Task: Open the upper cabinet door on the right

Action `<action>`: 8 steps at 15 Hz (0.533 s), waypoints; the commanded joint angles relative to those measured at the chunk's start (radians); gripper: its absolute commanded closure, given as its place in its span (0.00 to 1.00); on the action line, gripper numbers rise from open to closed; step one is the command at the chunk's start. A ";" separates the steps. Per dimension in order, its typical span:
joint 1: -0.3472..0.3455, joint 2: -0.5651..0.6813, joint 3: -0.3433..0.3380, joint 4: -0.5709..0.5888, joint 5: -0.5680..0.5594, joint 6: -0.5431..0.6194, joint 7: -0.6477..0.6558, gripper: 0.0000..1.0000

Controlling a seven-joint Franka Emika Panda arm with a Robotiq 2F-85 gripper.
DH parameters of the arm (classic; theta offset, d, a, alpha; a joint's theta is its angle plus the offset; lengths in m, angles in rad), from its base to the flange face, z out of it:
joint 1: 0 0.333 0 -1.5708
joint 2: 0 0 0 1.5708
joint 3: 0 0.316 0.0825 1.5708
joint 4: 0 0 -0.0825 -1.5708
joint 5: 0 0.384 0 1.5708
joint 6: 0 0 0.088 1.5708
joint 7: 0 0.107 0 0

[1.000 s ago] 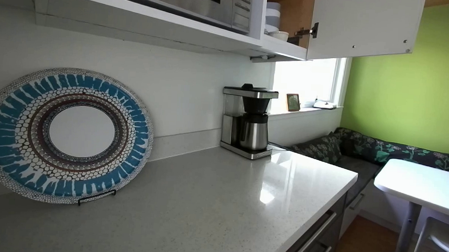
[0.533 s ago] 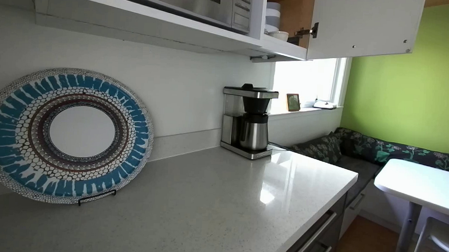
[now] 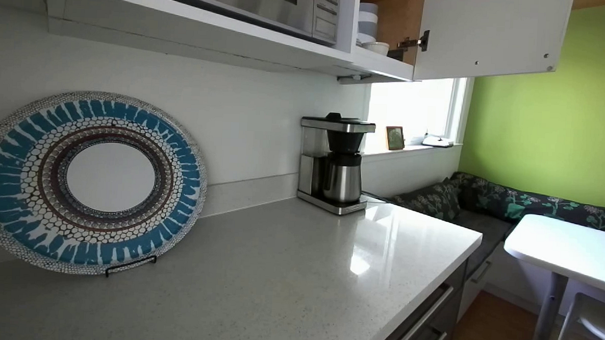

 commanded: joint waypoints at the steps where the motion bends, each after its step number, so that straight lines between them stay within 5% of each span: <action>1: -0.018 -0.119 0.076 -0.171 -0.062 0.081 0.089 0.00; 3: -0.024 -0.157 0.101 -0.227 -0.072 0.117 0.115 0.00; 4: 0.094 -0.177 0.040 -0.240 -0.118 0.139 0.154 0.00; 7: 0.158 -0.224 0.031 -0.303 -0.152 0.200 0.189 0.00; 8: 0.196 -0.167 -0.005 -0.214 -0.155 0.163 0.181 0.00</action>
